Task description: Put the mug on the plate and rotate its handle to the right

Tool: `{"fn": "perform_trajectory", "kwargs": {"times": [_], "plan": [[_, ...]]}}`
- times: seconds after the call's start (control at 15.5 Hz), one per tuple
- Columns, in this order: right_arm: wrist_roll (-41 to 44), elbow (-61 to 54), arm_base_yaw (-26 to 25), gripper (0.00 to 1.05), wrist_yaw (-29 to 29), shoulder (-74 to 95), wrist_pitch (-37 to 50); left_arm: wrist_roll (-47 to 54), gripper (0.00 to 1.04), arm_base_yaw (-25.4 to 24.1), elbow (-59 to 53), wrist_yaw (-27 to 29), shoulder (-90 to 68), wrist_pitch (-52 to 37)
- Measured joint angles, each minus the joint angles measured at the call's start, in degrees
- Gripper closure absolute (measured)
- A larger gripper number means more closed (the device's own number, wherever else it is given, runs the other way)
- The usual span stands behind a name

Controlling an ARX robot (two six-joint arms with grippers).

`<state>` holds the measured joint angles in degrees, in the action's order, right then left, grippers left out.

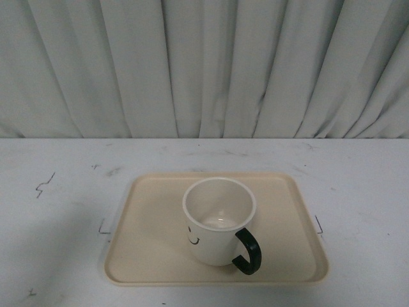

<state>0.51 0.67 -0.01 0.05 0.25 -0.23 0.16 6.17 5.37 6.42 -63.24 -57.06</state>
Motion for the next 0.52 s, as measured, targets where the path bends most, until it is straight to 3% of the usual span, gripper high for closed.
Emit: {"fn": "perform_trajectory", "kwargs": {"times": [0.13,0.26,0.52], "plan": [[-0.02,0.0,0.0,0.06,0.0,0.0,0.0,0.0,1.03,-1.31,-1.95,-1.42,6.51,4.94],[-0.02,0.0,0.0,0.06,0.02,0.0,0.0,-0.04,1.03,-6.03,-3.23,-5.95,12.87,9.92],[-0.02,0.0,0.0,0.06,-0.04,0.0,0.0,-0.13,1.03,-6.14,-4.85,-6.38,24.96,20.15]]}}
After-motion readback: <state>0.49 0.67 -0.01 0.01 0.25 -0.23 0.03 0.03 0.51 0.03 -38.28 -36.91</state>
